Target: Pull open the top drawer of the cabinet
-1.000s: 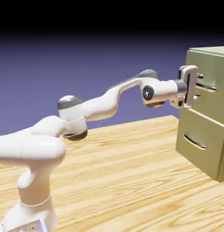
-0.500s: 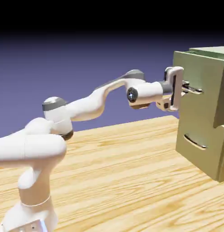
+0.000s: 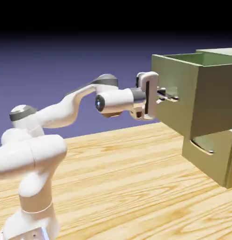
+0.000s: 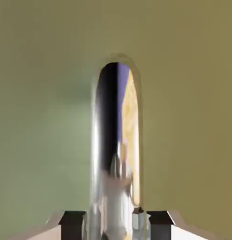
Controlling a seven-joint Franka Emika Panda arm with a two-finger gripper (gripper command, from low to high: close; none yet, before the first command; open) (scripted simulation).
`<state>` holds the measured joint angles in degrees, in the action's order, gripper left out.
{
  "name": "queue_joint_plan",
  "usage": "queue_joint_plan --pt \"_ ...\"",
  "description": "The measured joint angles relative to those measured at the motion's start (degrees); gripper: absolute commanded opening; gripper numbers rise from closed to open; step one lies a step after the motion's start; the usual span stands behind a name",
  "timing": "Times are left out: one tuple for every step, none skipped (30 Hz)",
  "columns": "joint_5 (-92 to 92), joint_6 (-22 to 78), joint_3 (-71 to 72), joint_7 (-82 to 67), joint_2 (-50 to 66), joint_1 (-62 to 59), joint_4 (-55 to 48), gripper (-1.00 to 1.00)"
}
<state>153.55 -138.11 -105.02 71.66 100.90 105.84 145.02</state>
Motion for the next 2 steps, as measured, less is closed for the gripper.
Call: queue_joint_plan --pt "-0.1 0.0 0.0 0.1 0.0 0.0 0.0 1.00" --pt "-0.1 0.0 0.0 0.1 0.0 0.0 0.0 1.00"
